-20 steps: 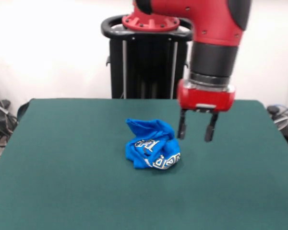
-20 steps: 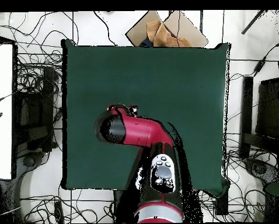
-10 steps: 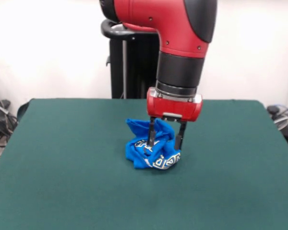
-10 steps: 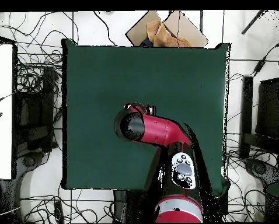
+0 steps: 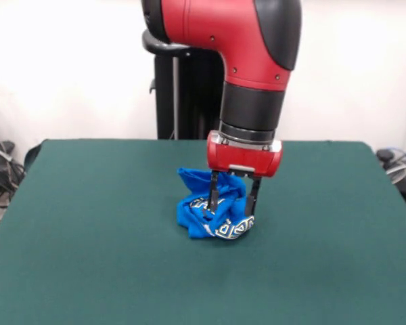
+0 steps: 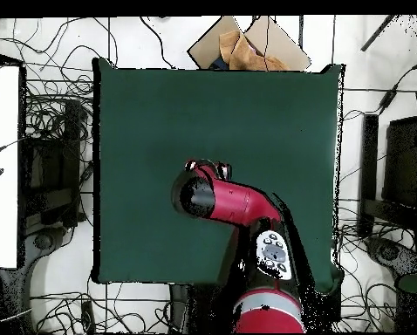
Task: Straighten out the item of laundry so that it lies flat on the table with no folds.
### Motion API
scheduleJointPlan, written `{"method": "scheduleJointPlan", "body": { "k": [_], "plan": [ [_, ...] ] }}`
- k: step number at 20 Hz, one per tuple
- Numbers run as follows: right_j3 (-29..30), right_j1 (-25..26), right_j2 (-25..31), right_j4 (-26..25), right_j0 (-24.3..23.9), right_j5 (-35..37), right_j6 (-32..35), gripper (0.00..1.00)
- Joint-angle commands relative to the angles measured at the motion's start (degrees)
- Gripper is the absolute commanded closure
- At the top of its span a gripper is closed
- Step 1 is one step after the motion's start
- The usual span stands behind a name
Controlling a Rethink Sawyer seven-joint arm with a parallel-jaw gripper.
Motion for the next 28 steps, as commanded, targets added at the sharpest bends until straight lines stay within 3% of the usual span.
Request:
{"method": "scheduleJointPlan", "body": {
  "k": [1,9,15,22,26,28],
  "plan": [
    [9.0,1.3,7.0,0.6,-1.0,-1.9,13.0,0.0],
    [10.0,0.6,3.7,1.5,1.3,-1.5,12.9,0.0],
    [11.9,0.4,4.6,1.2,-0.5,0.7,11.5,0.0],
    [13.4,3.3,-4.4,0.7,7.1,-15.8,16.2,0.0],
    [13.3,6.3,-8.9,4.2,11.9,-23.2,18.0,0.0],
    [13.5,6.9,-10.4,5.8,13.6,-22.9,17.4,0.0]
  ]
}}
